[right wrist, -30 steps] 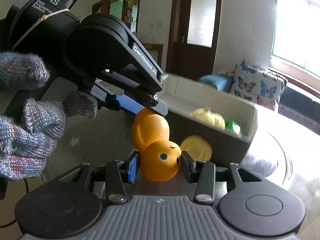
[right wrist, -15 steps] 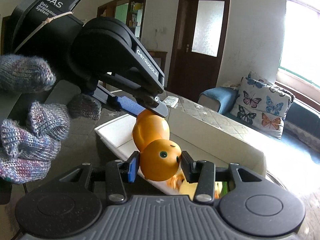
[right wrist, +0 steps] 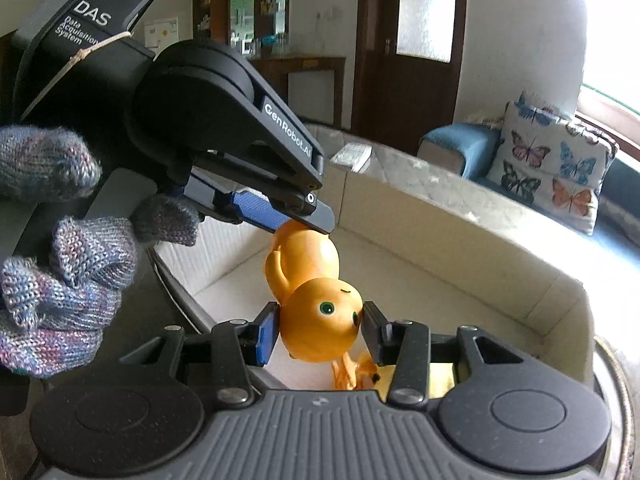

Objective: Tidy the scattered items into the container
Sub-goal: 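Lift the orange duck with the left tool and carry it over the box, then open the left tool to release the orange duck into the box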

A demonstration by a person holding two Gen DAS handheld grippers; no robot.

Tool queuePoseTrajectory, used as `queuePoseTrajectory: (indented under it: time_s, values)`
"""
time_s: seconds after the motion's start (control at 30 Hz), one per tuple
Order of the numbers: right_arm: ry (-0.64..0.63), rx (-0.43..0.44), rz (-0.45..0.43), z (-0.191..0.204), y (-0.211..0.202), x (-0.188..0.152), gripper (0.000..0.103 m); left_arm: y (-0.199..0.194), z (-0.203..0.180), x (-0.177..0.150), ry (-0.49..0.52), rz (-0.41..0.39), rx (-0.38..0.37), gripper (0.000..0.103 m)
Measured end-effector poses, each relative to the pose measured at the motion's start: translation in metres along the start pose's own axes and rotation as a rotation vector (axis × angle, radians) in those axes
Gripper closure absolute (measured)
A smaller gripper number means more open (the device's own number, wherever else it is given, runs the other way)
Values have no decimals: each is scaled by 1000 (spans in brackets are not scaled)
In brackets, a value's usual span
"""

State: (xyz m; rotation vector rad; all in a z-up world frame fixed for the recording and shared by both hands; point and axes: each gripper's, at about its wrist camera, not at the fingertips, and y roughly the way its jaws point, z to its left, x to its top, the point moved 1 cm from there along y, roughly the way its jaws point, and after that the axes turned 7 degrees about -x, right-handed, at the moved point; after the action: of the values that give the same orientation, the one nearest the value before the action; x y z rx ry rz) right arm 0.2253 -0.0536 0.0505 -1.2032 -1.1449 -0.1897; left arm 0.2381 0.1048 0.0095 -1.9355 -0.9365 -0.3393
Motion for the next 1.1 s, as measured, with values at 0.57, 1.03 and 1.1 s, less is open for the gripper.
queuePoseTrajectory:
  time_s: [0.57,1.03,1.1]
  values:
    - [37,5,-36,-3,-29,1,57,-16,-14,-12,67,-21,5,78]
    - [44,-40,-118,1,-87,-15,55,-56,-35,-43,125,-50,-31,76]
    - [47,-49,-122,0,-92,-19,52,-61,-37,-48,129,-52,-36,76]
